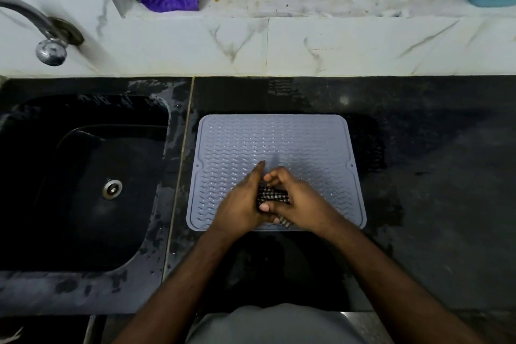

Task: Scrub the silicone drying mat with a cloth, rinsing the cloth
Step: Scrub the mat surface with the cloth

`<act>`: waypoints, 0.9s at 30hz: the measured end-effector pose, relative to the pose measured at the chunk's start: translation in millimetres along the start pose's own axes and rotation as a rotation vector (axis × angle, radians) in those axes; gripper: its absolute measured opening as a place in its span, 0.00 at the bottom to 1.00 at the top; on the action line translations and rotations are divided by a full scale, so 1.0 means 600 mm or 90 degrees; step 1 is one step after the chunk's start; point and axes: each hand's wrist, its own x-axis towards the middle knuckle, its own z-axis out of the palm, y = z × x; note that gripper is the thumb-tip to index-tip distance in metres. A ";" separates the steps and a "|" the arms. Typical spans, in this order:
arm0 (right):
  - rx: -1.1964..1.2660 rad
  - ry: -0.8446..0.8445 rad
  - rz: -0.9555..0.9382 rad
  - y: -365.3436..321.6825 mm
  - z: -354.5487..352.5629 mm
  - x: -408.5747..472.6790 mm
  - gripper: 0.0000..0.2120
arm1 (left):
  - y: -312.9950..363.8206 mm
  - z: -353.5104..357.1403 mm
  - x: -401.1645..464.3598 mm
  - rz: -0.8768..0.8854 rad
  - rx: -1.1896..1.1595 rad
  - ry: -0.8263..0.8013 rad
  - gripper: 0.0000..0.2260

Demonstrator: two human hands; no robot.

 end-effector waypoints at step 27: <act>0.401 0.111 0.050 -0.016 -0.014 -0.005 0.19 | -0.002 -0.025 -0.019 -0.038 -0.801 0.016 0.26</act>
